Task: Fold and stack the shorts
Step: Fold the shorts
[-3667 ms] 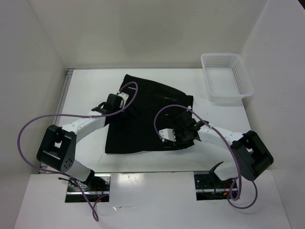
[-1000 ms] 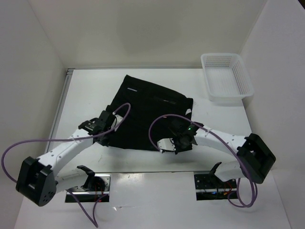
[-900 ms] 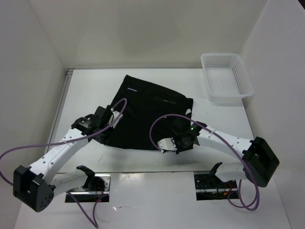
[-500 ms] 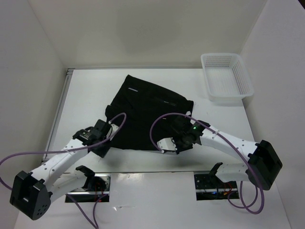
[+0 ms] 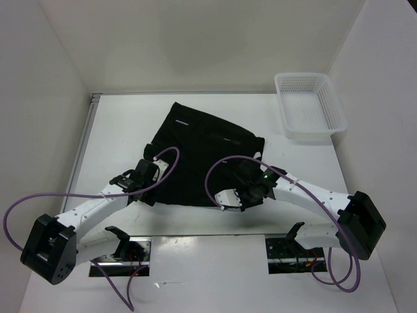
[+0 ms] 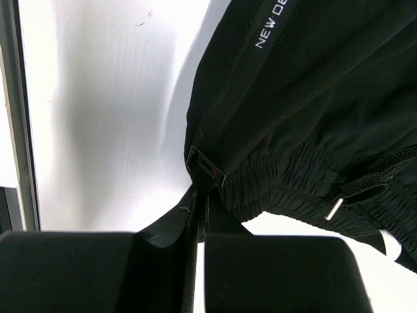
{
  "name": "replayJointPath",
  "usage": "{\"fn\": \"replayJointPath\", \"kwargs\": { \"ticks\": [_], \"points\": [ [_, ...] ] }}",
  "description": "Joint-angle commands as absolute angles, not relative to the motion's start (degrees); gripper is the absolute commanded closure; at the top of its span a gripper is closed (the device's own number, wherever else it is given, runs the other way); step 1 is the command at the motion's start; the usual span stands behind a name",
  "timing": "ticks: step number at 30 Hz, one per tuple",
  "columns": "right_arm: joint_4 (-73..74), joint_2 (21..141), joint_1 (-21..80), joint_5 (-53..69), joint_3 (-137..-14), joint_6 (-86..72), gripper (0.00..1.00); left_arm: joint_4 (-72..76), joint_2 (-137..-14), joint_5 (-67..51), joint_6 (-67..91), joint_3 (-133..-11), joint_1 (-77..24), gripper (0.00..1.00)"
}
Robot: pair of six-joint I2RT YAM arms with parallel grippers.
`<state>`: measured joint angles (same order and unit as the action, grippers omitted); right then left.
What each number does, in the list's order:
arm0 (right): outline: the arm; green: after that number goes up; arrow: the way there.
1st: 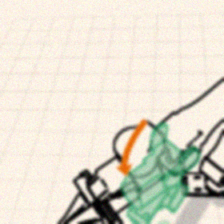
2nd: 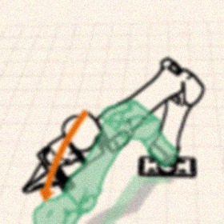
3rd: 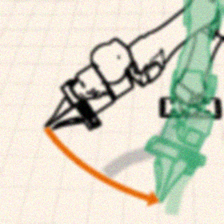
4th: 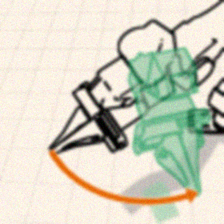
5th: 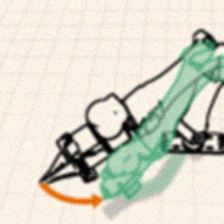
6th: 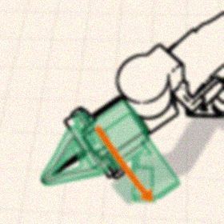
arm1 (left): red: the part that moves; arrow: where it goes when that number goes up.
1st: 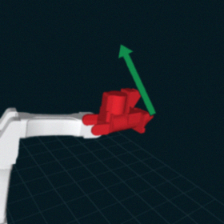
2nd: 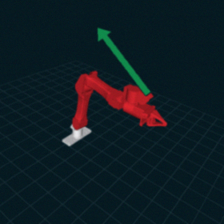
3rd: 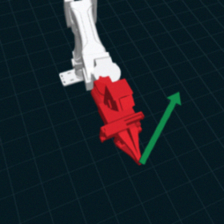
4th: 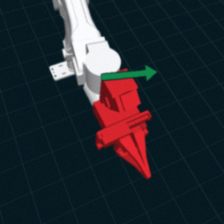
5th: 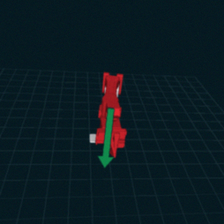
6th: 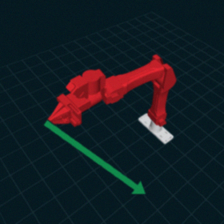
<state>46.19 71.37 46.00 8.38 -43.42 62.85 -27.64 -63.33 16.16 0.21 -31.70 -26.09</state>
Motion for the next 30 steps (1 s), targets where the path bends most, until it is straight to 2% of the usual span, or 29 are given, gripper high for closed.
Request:
{"fn": "replayJointPath", "kwargs": {
  "ticks": [1,4,7,8,9,11,12,19,24,26,28,29,30],
  "points": [
    [43.2,70.5,46.8,9.1,-43.2,62.6,1.0,-23.9,-64.8,15.0,0.0,-30.2,-26.2,0.26],
    [42.7,70.5,46.8,9.1,-42.6,62.6,1.0,-23.4,-66.4,15.0,0.0,-29.5,-26.2,0.36],
    [42.7,70.5,46.8,9.1,-42.6,62.6,1.0,-23.4,-67.0,13.8,0.0,-29.0,-26.2,0.55],
    [42.7,70.5,46.8,9.1,-42.6,62.6,1.0,-23.4,-67.0,13.8,0.0,-29.0,-26.2,0.63],
    [42.7,70.5,46.8,9.1,-42.6,62.6,1.0,-23.4,-67.0,13.8,0.0,-29.0,-26.2,0.79],
    [42.7,70.5,46.8,9.1,-42.1,62.6,1.0,-23.4,-67.0,13.8,0.0,-28.4,-26.2,0.9],
    [42.2,70.5,46.8,9.1,-42.1,62.6,1.0,-24.2,-66.5,13.2,0.0,-28.4,-26.2,1.0],
    [48.5,69.4,46.8,7.5,-44.5,65.0,1.0,-45.9,-60.6,10.4,0.0,-37.9,-26.2,1.0],
    [54.7,65.9,46.8,12.4,-46.7,69.2,1.0,-60.5,-51.4,7.3,0.0,-41.3,-26.2,1.0],
    [54.8,65.4,46.8,13.0,-46.7,69.9,1.0,-64.7,-51.4,4.7,0.0,-44.0,-26.2,1.0],
    [55.3,65.4,48.1,13.7,-47.2,70.4,0.98,-64.7,-52.1,2.6,0.0,-44.6,-26.2,1.0],
    [55.3,65.4,48.1,13.7,-47.2,70.4,0.89,-64.7,-52.1,2.5,0.0,-44.6,-26.2,0.98],
    [55.9,65.4,48.1,14.5,-47.8,70.4,0.85,-64.7,-52.1,1.9,0.0,-44.6,-26.2,0.95]
  ]
}}
